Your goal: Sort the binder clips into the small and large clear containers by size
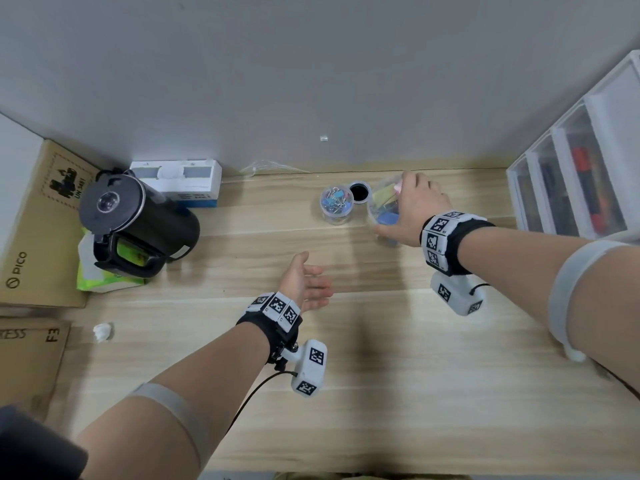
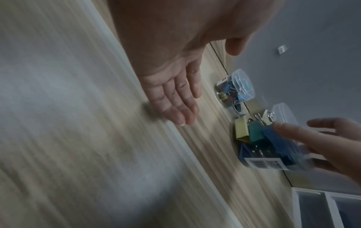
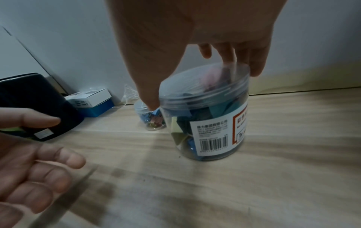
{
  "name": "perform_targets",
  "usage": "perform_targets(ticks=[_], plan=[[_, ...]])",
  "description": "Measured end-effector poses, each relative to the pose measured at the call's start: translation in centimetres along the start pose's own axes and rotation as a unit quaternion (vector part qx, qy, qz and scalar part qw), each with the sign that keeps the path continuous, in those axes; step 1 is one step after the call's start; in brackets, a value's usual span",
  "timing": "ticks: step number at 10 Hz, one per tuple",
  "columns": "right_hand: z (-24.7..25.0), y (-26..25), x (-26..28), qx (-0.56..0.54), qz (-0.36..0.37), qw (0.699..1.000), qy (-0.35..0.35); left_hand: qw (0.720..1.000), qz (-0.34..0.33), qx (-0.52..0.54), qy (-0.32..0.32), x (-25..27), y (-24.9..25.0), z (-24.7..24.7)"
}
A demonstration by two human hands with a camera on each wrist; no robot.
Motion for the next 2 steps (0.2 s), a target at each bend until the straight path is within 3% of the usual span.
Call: perform_targets(ticks=[1, 2], plan=[[-0.20, -0.30, -1.20, -0.009, 0.011, 0.999, -0.035, 1.000, 0.005, -0.018, -0.001, 0.16, 0.13, 0.62], [0.50, -0.41, -1.54, -0.047, 0.009, 0.999, 0.008, 1.000, 0.003, -0.029, -0.007, 0.22, 0.49, 0.70]])
Point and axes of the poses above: each hand's wrist, its own x-axis away from the middle knuckle, its own z-axis out of the back of the hand, y = z × x, the point moved 7 cm from there along -x, towards the middle knuckle, and after that the axes turned 4 degrees about -x, right-handed, at the moved point
